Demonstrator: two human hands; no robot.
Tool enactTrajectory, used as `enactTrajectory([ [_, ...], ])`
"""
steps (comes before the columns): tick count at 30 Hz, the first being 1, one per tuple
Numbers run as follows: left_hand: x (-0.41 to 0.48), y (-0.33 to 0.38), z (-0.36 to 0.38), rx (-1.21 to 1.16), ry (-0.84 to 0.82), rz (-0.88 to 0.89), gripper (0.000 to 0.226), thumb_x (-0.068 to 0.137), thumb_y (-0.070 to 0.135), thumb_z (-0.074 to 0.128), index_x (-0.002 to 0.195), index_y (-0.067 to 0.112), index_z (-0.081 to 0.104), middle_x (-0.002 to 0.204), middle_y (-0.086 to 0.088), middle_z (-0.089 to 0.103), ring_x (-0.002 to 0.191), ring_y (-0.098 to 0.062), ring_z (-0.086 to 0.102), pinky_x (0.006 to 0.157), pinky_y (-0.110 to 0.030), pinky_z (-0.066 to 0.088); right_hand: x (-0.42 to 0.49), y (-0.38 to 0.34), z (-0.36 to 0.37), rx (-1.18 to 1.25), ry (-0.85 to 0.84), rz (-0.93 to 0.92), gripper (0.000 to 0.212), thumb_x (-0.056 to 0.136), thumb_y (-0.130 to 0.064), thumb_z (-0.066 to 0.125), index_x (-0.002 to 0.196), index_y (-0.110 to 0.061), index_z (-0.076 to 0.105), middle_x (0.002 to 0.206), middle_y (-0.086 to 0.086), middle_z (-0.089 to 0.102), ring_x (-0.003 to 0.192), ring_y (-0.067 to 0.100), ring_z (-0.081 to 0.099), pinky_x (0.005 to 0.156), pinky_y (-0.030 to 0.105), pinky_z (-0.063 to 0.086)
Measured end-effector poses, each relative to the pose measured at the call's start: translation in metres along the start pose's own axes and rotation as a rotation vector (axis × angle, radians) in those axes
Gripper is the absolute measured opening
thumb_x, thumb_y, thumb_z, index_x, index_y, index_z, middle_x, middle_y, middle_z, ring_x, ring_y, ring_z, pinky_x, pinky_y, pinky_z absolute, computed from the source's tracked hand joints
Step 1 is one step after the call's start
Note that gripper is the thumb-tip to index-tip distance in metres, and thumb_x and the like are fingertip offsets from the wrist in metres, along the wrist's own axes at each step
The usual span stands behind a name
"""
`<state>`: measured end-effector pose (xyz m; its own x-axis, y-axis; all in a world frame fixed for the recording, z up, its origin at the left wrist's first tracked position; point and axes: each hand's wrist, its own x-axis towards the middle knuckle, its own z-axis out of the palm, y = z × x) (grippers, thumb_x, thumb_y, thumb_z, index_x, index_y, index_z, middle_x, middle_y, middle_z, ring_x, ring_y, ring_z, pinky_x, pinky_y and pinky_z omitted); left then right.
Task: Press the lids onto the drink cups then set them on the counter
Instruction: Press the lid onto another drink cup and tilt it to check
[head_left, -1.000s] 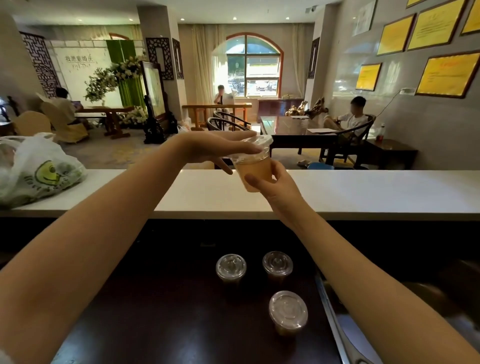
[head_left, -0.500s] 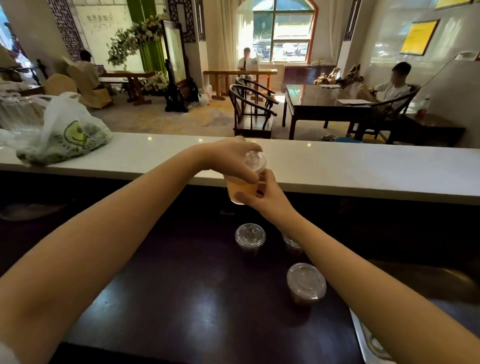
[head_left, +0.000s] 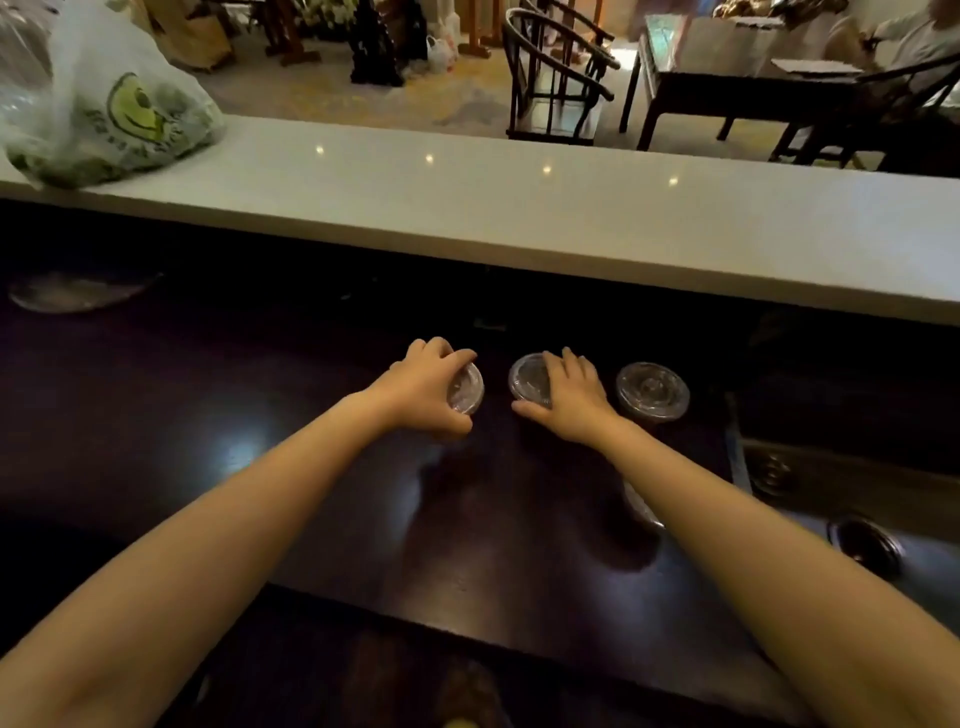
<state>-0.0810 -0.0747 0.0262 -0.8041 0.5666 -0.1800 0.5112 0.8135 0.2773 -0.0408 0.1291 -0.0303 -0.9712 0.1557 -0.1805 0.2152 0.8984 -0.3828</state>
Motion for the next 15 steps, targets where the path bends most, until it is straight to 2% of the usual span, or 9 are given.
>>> enactTrajectory([
  [4, 0.005, -0.027, 0.033, -0.016, 0.003, -0.026, 0.096, 0.062, 0.041, 0.07, 0.144, 0.02, 0.025, 0.134, -0.005, 0.035, 0.123, -0.025, 0.03, 0.1, -0.046, 0.04, 0.018, -0.001, 0.011, 0.011, -0.028, 0.035, 0.097, 0.08, -0.058, 0.058, 0.149, -0.016, 0.004, 0.158, 0.015, -0.002, 0.143, 0.037, 0.001, 0.116, 0.046, 0.011],
  [8, 0.011, -0.045, 0.052, -0.013, -0.012, -0.042, 0.095, 0.065, 0.041, 0.071, 0.145, 0.021, 0.024, 0.136, -0.006, 0.033, 0.125, -0.026, 0.029, 0.102, -0.047, 0.038, 0.027, -0.003, 0.018, 0.021, 0.031, 0.042, 0.094, 0.078, -0.05, 0.065, 0.147, -0.011, 0.013, 0.153, 0.017, 0.011, 0.137, 0.037, 0.016, 0.109, 0.048, 0.026],
  [15, 0.024, -0.054, 0.061, 0.026, 0.02, -0.025, 0.095, 0.069, 0.045, 0.069, 0.147, 0.02, 0.019, 0.141, -0.009, 0.031, 0.127, -0.029, 0.027, 0.101, -0.047, 0.034, 0.022, 0.003, 0.019, 0.063, 0.047, -0.03, 0.092, 0.076, -0.044, 0.071, 0.146, -0.012, 0.02, 0.148, 0.015, 0.019, 0.132, 0.036, 0.021, 0.108, 0.045, 0.029],
])
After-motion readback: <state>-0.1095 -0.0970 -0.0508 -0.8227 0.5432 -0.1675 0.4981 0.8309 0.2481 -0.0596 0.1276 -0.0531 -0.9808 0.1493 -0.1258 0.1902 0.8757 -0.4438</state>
